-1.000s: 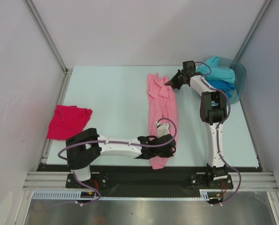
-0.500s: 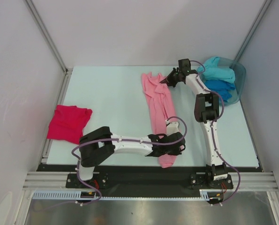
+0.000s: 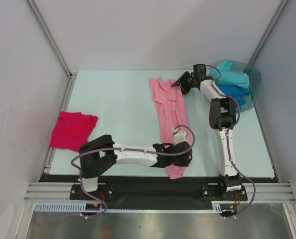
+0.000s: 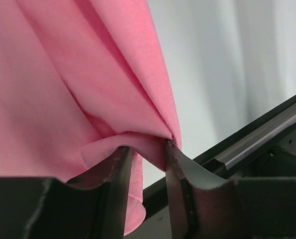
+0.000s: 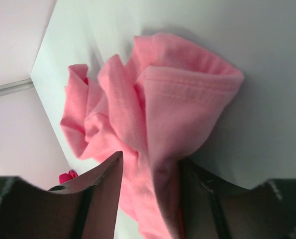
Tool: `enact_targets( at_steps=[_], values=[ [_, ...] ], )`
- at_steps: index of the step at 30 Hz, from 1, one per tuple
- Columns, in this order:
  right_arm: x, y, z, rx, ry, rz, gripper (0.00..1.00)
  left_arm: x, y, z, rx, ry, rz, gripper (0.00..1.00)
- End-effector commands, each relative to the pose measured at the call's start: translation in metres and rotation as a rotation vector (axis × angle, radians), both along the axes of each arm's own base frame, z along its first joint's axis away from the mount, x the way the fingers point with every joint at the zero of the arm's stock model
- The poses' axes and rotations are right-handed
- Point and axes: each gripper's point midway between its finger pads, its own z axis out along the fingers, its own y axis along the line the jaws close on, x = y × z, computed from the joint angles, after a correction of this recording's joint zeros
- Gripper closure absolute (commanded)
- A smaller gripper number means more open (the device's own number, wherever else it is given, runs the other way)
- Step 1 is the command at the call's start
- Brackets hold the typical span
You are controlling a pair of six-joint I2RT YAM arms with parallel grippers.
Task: Fold and stack the t-shirts
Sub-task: Fold the tshirt
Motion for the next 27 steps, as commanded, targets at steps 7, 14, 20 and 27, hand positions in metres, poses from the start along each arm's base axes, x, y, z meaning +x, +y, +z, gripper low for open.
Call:
enact_targets(
  at_steps=[7,14,20,27],
  values=[
    [0.019,-0.011,0.159,-0.019,-0.317,-0.026,0.43,-0.001,0.005,0.066,-0.139,-0.128,-0.068,0.57],
    [-0.009,-0.036,0.182,-0.107,-0.273,-0.070,0.39,-0.009,0.022,0.067,-0.178,-0.134,-0.094,0.56],
    [-0.086,-0.070,0.168,-0.309,-0.189,-0.175,0.39,-0.008,0.097,0.046,-0.114,-0.102,0.031,0.56],
    [-0.211,-0.078,0.082,-0.277,-0.059,-0.206,0.39,0.018,0.164,0.044,-0.217,-0.109,0.230,0.55]
  ],
)
